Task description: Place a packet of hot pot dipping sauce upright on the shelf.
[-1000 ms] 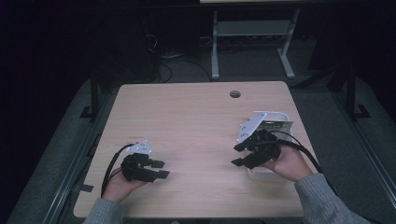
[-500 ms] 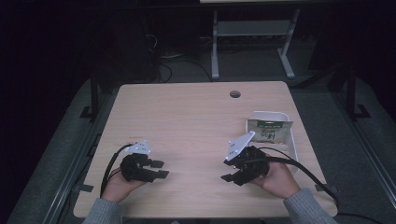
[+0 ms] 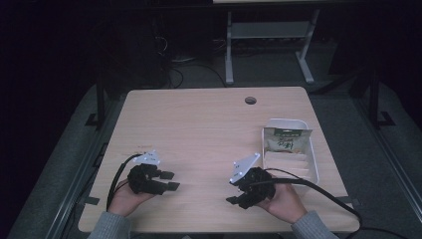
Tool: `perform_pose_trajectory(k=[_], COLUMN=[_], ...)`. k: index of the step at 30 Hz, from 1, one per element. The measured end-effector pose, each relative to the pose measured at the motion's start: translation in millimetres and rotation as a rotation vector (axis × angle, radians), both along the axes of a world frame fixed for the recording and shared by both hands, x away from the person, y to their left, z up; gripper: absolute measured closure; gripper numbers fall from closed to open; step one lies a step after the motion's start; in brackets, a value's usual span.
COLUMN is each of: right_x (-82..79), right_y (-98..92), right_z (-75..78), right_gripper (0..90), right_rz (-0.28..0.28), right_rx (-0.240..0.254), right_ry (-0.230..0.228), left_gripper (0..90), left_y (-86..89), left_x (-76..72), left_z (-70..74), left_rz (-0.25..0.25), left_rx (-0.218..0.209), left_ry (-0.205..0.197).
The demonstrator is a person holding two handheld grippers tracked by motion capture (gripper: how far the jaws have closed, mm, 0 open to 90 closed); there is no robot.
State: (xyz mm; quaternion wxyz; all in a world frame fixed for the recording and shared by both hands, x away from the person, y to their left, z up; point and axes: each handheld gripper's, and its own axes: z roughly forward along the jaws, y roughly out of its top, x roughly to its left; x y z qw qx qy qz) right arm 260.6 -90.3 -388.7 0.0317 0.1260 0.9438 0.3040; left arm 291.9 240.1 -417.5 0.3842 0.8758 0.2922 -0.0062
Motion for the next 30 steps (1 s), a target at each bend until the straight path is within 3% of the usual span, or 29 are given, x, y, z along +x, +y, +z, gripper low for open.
perform_pose_trajectory(k=[6,10,13,14,16,25,30], right_x=[-3.7,-7.3,-9.2,-9.1,-11.3,-15.5,-16.1], right_y=[6.8,13.3,14.8,16.8,20.9,34.4,35.7], right_z=[-12.4,-20.4,-29.6,-32.9,-38.9,-58.9,-62.6], right_gripper=[43.7,42.4,43.6,42.9,42.1,38.8,37.0], right_rz=[0.002,0.011,0.007,0.000,0.006,0.023,0.018], right_rx=[0.009,-0.006,0.056,0.043,0.003,0.016,0.018], right_ry=[0.012,-0.004,0.025,0.036,0.003,0.029,0.031], left_gripper=[50.2,49.9,49.9,49.8,49.8,48.9,47.9], left_y=[0.9,0.3,0.4,0.6,1.0,-0.8,-2.7], left_x=[-0.1,-0.4,-0.5,-0.3,-0.4,-1.3,-1.6], left_z=[-0.8,-1.7,-1.8,-2.0,-2.2,-5.5,-8.0], left_rz=[-0.001,0.001,-0.001,-0.002,-0.001,-0.005,-0.009], left_rx=[0.001,0.003,0.006,0.005,0.006,0.020,0.032], left_ry=[0.001,0.004,0.004,0.002,0.004,0.007,0.010])
